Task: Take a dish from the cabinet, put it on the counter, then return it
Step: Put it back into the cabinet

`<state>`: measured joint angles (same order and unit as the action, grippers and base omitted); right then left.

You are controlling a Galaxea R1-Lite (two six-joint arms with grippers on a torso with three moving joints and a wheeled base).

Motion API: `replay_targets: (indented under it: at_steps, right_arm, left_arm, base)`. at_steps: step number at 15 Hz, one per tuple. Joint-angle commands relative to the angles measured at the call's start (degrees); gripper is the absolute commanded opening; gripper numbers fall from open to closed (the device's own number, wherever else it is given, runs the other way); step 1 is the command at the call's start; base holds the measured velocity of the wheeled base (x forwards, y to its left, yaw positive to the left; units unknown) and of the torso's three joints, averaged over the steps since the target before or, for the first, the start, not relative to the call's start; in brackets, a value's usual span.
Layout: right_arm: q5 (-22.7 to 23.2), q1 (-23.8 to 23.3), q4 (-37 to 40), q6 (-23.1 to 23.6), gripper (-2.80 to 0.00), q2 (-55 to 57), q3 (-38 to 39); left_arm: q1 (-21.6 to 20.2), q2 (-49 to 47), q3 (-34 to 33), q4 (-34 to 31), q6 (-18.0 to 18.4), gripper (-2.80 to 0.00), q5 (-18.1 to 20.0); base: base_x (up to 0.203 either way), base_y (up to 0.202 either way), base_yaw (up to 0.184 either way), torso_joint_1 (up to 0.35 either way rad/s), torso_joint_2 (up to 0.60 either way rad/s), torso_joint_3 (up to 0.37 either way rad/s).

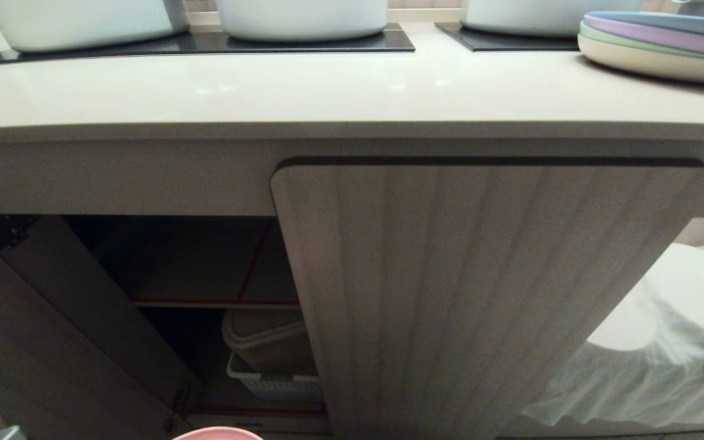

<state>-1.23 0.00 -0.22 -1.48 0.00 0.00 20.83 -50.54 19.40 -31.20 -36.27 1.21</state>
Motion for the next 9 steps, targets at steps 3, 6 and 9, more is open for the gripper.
replay_targets:
  at_steps: [3,6,9]
  right_arm:
    - [0.0,0.0,-0.04,-0.02,-2.8,0.0,0.0]
    - [0.0,0.0,-0.04,-0.02,-2.8,0.0,0.0]
    - [0.0,0.0,-0.04,-0.02,-2.8,0.0,0.0]
  left_arm:
    - [0.0,0.18,0.03,-0.18,-0.21,-2.8,-0.06]
    - [0.0,0.1,0.03,-0.18,-0.21,-2.8,-0.06]
    - [0.0,0.18,0.03,-0.18,-0.21,-2.8,0.02]
  base:
    - [0.0,0.0,0.0,-0.133,0.45,0.32]
    - [0.0,0.0,0.0,-0.065,0.26,0.188]
    - [0.0,0.0,0.0,-0.008,0.05,0.037]
